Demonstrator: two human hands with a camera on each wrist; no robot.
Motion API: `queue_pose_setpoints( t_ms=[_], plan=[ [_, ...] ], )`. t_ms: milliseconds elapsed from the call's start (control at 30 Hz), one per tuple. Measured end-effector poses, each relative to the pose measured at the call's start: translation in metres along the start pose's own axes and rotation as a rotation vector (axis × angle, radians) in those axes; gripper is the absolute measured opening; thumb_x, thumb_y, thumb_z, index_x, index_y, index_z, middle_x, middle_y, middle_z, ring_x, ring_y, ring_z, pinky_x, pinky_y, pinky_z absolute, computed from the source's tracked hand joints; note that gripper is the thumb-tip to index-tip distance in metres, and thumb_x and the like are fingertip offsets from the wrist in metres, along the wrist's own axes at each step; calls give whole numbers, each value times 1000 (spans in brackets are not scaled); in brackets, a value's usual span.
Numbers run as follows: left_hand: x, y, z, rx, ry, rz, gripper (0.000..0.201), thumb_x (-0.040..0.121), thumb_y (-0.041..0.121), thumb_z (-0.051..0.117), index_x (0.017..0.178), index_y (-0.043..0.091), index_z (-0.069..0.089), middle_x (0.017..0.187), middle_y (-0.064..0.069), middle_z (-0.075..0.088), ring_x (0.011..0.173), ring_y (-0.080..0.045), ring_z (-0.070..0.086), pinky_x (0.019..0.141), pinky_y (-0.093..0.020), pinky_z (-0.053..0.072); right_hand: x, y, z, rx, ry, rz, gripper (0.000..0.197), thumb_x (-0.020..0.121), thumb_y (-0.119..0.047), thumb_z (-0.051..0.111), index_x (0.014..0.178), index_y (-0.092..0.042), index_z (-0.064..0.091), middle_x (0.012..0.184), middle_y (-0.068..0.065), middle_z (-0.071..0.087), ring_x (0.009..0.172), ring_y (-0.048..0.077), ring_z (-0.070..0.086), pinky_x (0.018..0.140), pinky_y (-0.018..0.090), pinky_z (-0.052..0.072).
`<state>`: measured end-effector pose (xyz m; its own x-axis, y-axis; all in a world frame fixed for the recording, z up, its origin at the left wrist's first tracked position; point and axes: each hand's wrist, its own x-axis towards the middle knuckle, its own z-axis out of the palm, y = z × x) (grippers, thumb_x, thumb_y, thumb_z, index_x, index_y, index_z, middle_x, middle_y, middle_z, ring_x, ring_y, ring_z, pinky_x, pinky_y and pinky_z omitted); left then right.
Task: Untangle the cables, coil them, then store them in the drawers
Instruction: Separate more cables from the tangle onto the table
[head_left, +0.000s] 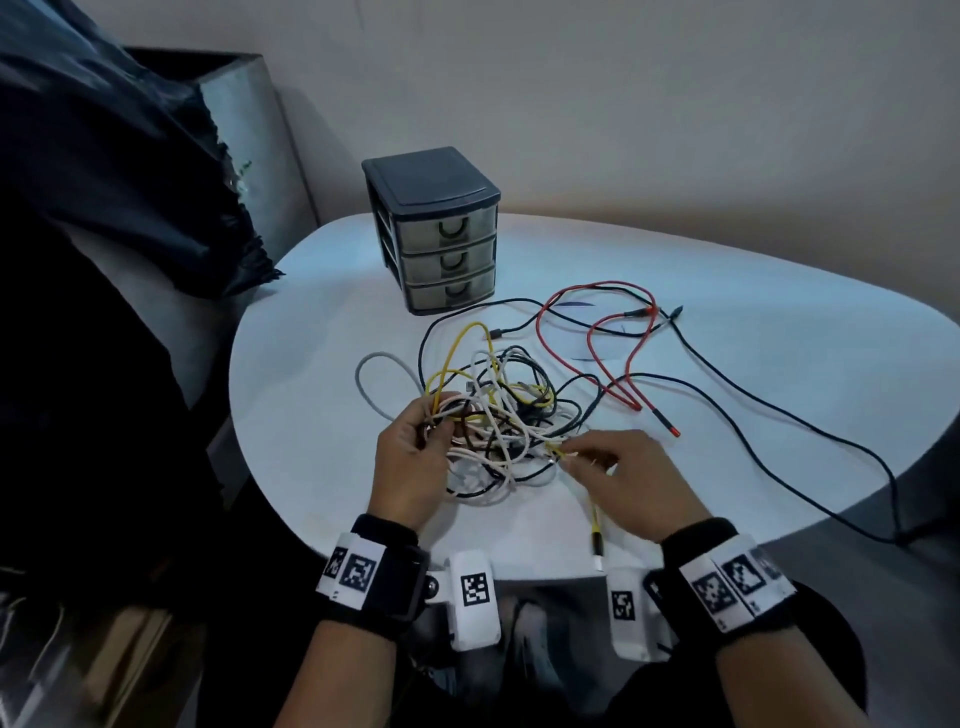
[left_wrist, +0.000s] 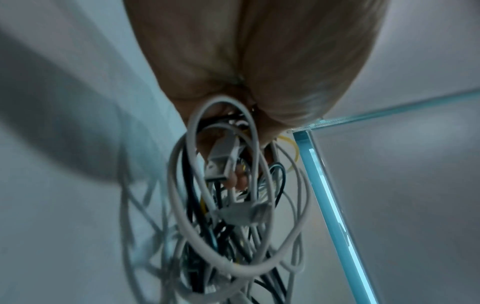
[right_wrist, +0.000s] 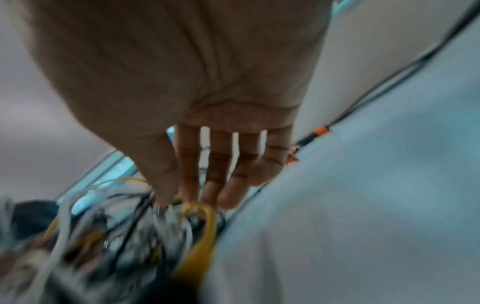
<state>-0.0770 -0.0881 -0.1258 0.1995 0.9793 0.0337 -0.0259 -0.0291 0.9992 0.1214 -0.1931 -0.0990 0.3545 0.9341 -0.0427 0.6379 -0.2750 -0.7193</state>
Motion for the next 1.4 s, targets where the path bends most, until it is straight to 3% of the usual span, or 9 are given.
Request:
queue_pose_setpoints(
  t_ms=[200, 367, 467, 567, 733, 867, 1033, 1167, 1400],
  plan=[
    [-1, 13, 17, 132, -55, 169, 38, 95, -12, 45, 97, 17, 70, 99, 1, 74, 94, -13, 69, 86, -32, 55, 17, -79, -51, 35, 490, -261, 24, 92, -35, 64, 75, -20, 71, 73, -9, 69, 69, 12, 62, 73, 34, 51],
    [-6, 32, 29, 218, -87, 348, 43, 84, -16, 44, 95, 20, 65, 90, 17, 68, 86, 9, 62, 82, -10, 45, 48, -130, -46, -389, 153, -565, 26, 92, -29, 59, 115, -30, 71, 115, -6, 68, 104, 19, 60, 88, 37, 49],
    [-8, 37, 29, 248, -103, 410, 40, 77, -7, 40, 93, 21, 64, 88, 14, 66, 84, 10, 60, 79, -6, 42, 59, -136, -39, -751, -33, -531, 23, 91, -33, 58, 109, -31, 72, 109, -2, 66, 108, 22, 57, 83, 37, 49],
    [-8, 32, 24, 239, -102, 385, 44, 78, -4, 40, 98, 23, 67, 99, 7, 69, 95, 4, 62, 87, -12, 46, 63, -132, -46, -727, 13, -536, 22, 94, -39, 56, 101, -28, 74, 99, -4, 71, 99, 23, 61, 75, 32, 43],
    [1, 31, 18, 236, -108, 380, 45, 82, -19, 47, 103, 12, 72, 107, 26, 68, 109, 6, 60, 97, -18, 47, 75, -109, -74, -109, 366, -250, 17, 91, -34, 62, 95, -27, 77, 97, -9, 75, 94, 17, 67, 87, 33, 51],
    [0, 36, 25, 240, -123, 407, 51, 76, -18, 43, 96, 19, 72, 106, 10, 72, 105, 1, 64, 94, -17, 46, 61, -108, -50, -563, 147, -520, 41, 86, -12, 62, 124, -27, 64, 115, -2, 68, 108, 26, 58, 89, 41, 44],
    [-1, 37, 25, 272, -120, 398, 50, 76, -15, 39, 100, 14, 73, 103, 7, 73, 101, -3, 65, 92, -17, 48, 46, -128, -48, -964, 39, -816, 22, 73, -13, 71, 94, -22, 71, 87, 0, 65, 87, 25, 60, 75, 39, 43],
    [-1, 40, 23, 315, -114, 345, 43, 81, -13, 53, 98, 19, 76, 99, 12, 74, 97, 1, 66, 88, -14, 48, 31, -148, -57, -1224, -203, -634, 15, 91, -18, 52, 77, -23, 51, 75, 1, 50, 75, 26, 51, 73, 33, 31],
    [-5, 39, 23, 320, -116, 313, 37, 83, -10, 65, 92, 23, 78, 95, 16, 73, 89, 8, 65, 82, -12, 48, 34, -154, -73, -1243, -171, -509, 37, 90, -3, 47, 62, -15, 27, 62, -1, 31, 68, 25, 39, 69, 32, 29]
  ],
)
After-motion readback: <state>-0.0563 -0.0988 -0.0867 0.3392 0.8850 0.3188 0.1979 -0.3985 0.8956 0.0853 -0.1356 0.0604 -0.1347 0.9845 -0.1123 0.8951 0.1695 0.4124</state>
